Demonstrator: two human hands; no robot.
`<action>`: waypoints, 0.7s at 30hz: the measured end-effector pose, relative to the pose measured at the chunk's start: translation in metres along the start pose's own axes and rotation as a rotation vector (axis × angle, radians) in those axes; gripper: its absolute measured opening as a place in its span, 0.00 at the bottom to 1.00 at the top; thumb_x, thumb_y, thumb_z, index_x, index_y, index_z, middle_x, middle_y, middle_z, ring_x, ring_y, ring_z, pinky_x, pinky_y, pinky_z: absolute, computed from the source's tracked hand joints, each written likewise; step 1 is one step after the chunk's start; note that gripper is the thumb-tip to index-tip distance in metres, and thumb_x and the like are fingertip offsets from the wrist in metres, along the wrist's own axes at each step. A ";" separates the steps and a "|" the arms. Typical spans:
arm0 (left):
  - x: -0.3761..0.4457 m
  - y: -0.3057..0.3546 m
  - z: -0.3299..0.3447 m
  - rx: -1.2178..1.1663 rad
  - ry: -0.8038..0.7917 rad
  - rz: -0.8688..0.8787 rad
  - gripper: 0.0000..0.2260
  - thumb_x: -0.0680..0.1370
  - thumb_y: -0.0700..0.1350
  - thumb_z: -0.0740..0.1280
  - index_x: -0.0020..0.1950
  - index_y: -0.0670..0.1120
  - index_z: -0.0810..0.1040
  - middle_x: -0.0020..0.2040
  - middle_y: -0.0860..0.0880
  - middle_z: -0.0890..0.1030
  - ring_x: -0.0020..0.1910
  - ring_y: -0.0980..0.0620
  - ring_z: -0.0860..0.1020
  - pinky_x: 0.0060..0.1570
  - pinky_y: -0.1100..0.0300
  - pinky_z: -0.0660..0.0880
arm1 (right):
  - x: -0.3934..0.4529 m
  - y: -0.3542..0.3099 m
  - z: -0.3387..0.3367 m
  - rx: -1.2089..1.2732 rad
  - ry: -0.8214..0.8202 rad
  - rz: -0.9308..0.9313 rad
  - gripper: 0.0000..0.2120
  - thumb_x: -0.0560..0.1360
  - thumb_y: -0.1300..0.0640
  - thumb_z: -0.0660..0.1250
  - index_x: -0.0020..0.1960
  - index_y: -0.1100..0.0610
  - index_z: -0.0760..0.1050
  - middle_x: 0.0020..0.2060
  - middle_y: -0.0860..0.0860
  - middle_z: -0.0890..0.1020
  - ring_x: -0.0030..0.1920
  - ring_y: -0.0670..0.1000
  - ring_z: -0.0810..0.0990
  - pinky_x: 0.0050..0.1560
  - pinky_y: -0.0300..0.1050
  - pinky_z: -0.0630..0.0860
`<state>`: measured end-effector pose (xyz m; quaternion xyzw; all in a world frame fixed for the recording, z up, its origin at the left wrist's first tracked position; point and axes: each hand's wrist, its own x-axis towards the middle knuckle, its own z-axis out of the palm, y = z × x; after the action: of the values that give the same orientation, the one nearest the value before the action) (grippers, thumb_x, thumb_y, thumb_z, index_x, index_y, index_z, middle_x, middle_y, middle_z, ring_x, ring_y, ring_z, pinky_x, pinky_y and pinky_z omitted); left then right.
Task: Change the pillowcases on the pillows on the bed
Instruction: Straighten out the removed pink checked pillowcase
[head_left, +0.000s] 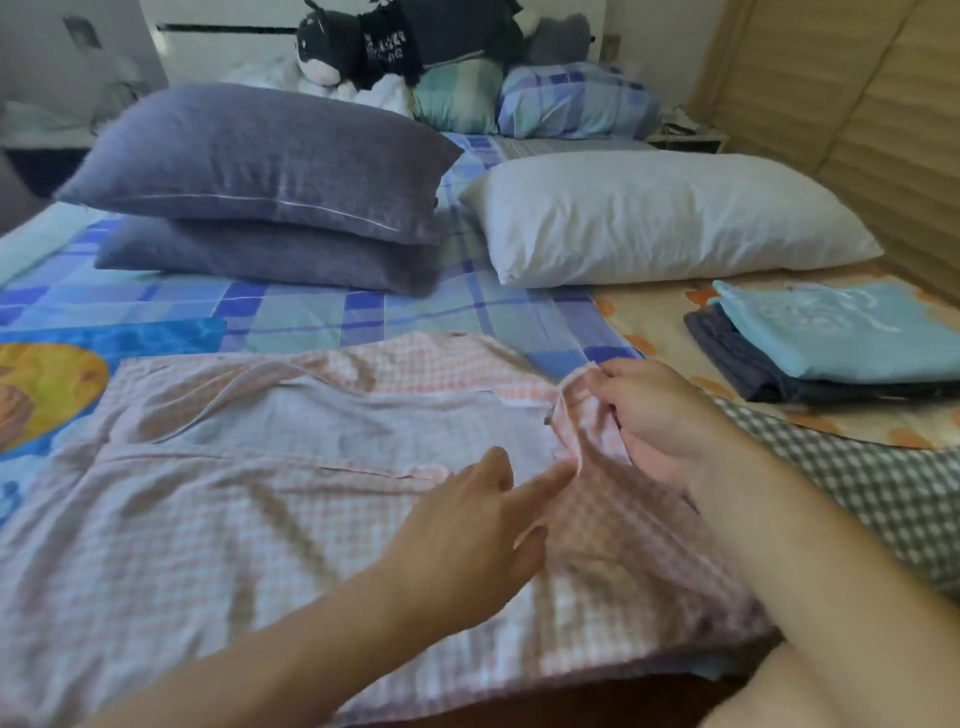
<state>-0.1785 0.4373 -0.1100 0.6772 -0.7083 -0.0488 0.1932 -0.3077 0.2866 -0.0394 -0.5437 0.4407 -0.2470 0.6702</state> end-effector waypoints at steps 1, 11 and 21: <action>-0.011 -0.002 -0.008 -0.130 -0.007 0.002 0.25 0.80 0.56 0.60 0.77 0.67 0.59 0.53 0.54 0.67 0.50 0.51 0.74 0.48 0.57 0.73 | -0.007 0.002 0.013 0.044 -0.061 0.032 0.12 0.82 0.66 0.57 0.47 0.69 0.78 0.37 0.64 0.80 0.36 0.57 0.78 0.43 0.51 0.76; -0.039 -0.018 -0.021 -1.021 0.317 -0.385 0.04 0.81 0.43 0.68 0.47 0.48 0.77 0.41 0.49 0.83 0.40 0.49 0.83 0.45 0.44 0.80 | -0.054 0.015 0.060 -0.063 -0.086 0.050 0.07 0.78 0.68 0.65 0.56 0.66 0.77 0.50 0.64 0.84 0.51 0.62 0.85 0.55 0.57 0.82; -0.041 -0.025 -0.013 -1.094 0.304 -0.455 0.05 0.82 0.42 0.67 0.46 0.47 0.79 0.41 0.49 0.84 0.41 0.50 0.82 0.43 0.55 0.79 | -0.056 0.017 0.085 -0.494 -0.088 -0.127 0.08 0.73 0.65 0.75 0.50 0.58 0.79 0.42 0.55 0.85 0.42 0.53 0.83 0.47 0.47 0.80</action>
<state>-0.1505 0.4776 -0.1143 0.6134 -0.3827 -0.3482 0.5967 -0.2648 0.3800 -0.0359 -0.7278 0.4230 -0.1496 0.5186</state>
